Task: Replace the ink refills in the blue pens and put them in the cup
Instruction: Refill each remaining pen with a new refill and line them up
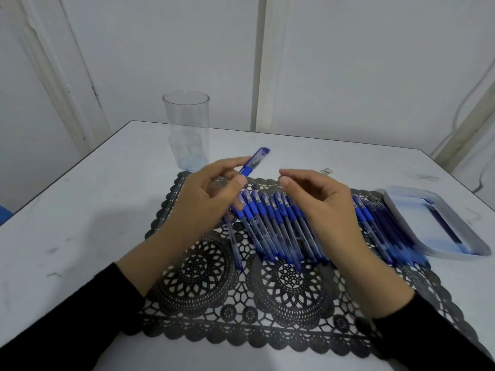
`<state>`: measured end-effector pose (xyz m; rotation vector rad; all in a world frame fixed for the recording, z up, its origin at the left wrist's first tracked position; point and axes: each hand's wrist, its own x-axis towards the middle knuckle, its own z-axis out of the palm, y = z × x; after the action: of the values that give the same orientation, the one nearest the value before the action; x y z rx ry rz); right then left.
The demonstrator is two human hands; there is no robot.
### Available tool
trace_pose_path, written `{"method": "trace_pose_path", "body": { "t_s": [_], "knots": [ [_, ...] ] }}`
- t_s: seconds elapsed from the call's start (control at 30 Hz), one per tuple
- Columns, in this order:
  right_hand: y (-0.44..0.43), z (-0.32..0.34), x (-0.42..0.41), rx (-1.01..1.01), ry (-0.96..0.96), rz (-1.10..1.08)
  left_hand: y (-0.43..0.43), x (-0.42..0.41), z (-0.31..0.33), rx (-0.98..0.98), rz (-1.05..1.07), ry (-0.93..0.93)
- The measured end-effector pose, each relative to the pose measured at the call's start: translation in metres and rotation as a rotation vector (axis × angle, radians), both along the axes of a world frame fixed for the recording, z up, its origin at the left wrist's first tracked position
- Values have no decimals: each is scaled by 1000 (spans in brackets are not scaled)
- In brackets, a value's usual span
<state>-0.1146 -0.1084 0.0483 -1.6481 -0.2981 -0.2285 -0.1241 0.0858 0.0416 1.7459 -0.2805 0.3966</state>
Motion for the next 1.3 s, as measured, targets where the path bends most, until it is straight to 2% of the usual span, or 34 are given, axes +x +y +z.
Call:
{"method": "trace_pose_path", "body": {
  "t_s": [0.1,0.2,0.53,0.87,1.3],
  "knots": [
    [-4,-2,3,-86,-49,68,14,-3,-9,257,-80,-61],
    [-1,-10,3,-186,-87,130,18,-2,-19,328,-94,-108],
    [4,-19,2,-136,-66,160,22,5,-28,376,-140,-206],
    [7,-23,-1,-137,-22,151,24,3,-25,399,-159,-106],
    [7,-24,2,-149,-49,87,30,6,-24,512,-155,-116]
  ]
}}
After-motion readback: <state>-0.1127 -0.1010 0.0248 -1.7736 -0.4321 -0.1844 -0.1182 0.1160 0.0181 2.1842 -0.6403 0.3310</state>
